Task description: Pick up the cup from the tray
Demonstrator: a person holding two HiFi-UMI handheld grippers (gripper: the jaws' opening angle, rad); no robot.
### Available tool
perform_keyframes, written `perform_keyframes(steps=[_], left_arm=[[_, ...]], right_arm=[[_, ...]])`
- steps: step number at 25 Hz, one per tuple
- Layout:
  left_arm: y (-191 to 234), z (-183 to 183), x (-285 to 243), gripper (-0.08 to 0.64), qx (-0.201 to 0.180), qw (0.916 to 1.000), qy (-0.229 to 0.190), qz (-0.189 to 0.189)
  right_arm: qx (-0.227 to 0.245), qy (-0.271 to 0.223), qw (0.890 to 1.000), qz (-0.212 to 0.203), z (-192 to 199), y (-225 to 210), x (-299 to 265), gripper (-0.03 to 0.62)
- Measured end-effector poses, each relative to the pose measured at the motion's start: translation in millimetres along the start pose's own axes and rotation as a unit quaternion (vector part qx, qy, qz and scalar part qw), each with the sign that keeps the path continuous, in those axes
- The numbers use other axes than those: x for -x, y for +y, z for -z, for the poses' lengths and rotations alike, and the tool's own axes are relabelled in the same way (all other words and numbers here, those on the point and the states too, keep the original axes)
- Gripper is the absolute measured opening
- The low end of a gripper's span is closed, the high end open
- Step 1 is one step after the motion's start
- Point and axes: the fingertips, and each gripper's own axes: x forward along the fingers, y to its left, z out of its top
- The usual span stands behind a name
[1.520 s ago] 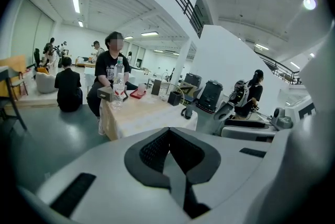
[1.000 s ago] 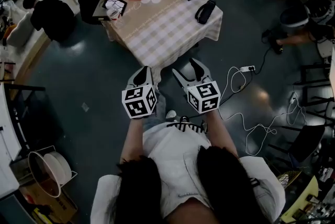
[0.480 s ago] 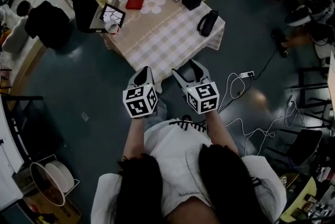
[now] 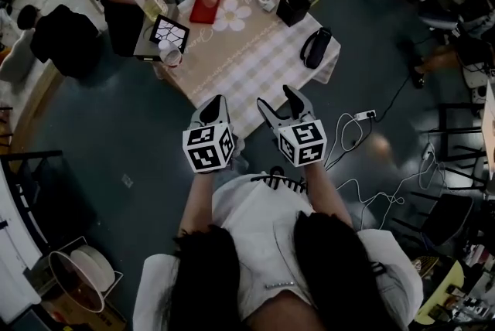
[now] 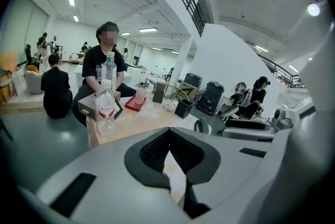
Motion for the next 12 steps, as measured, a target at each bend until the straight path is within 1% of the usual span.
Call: perform_keyframes(steps=[3, 6, 8, 12], left_arm=[[10, -7, -11, 0.005, -0.005, 0.9999, 0.009, -0.002], [16, -11, -21, 0.006, -0.016, 0.9997, 0.016, 0.006], [21, -17, -28, 0.006, -0.019, 0.9996, 0.018, 0.013], [31, -27, -35, 0.006, -0.02, 0.9995, 0.017, 0.014]], right_arm=[[0.006, -0.002, 1.0, 0.005, -10, 1, -16, 0.3], [-0.002, -0.008, 1.0, 0.011, -18, 2, -30, 0.301], [0.002, -0.013, 1.0, 0.015, -25, 3, -40, 0.301], [0.009, -0.016, 1.0, 0.01, -37, 7, -55, 0.302]])
